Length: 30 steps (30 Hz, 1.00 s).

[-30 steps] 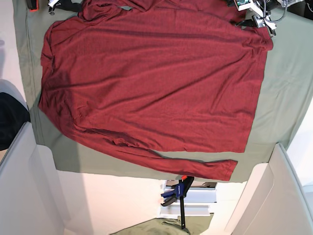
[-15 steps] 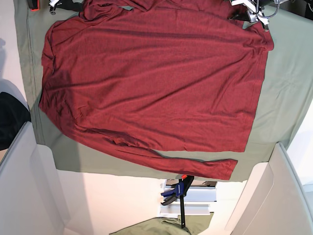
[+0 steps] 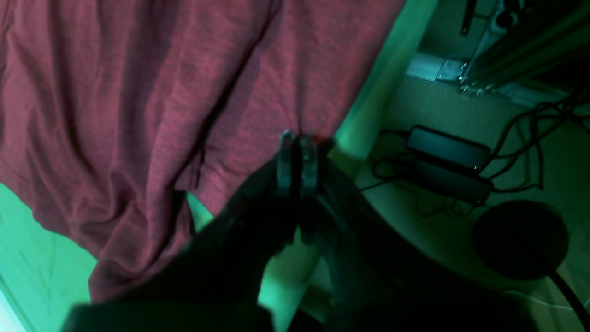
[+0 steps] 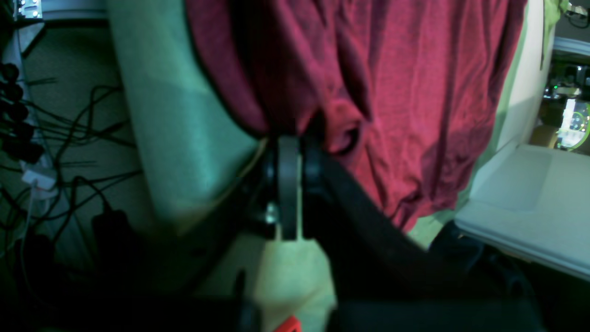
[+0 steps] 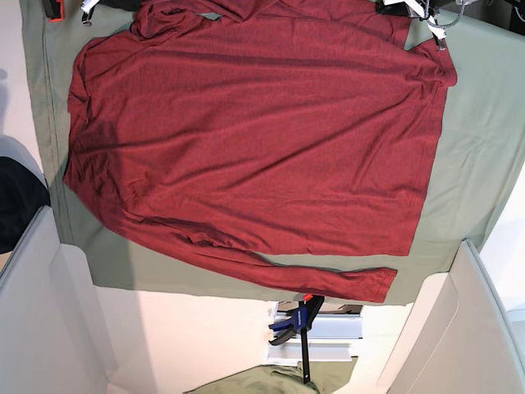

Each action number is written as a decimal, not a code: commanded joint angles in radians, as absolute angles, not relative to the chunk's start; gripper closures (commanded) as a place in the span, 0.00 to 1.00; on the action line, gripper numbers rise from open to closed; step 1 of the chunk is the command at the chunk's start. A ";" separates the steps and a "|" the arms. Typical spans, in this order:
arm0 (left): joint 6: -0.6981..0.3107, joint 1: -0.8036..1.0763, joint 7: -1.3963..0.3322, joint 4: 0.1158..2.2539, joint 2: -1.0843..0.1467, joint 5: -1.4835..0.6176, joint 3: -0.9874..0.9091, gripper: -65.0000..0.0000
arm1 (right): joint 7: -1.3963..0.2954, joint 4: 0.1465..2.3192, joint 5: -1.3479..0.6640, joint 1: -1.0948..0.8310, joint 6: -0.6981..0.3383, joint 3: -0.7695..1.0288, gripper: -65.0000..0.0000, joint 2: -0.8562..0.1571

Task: Fold the T-shirt properly
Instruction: 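Lower both grippers and pinch the shirt's shoulder edges, then pull the gripped shoulder edges apart to straighten the shirt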

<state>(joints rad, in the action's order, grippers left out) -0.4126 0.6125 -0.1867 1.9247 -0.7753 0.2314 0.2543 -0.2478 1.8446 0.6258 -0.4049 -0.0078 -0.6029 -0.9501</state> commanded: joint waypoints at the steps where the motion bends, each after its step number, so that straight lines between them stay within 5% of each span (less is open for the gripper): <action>1: -0.408 0.614 -0.184 1.938 -0.787 0.231 0.247 1.00 | -0.244 1.855 0.633 -0.404 -0.013 -0.598 1.00 -0.966; 16: -0.354 0.618 -0.479 2.130 -0.787 0.193 0.247 1.00 | -0.439 1.964 0.620 -0.377 -0.011 -0.596 1.00 -0.970; 30: -0.360 0.617 -0.426 2.149 -0.788 0.125 0.016 1.00 | -0.471 2.040 0.545 -0.373 -0.010 -0.511 1.00 -1.002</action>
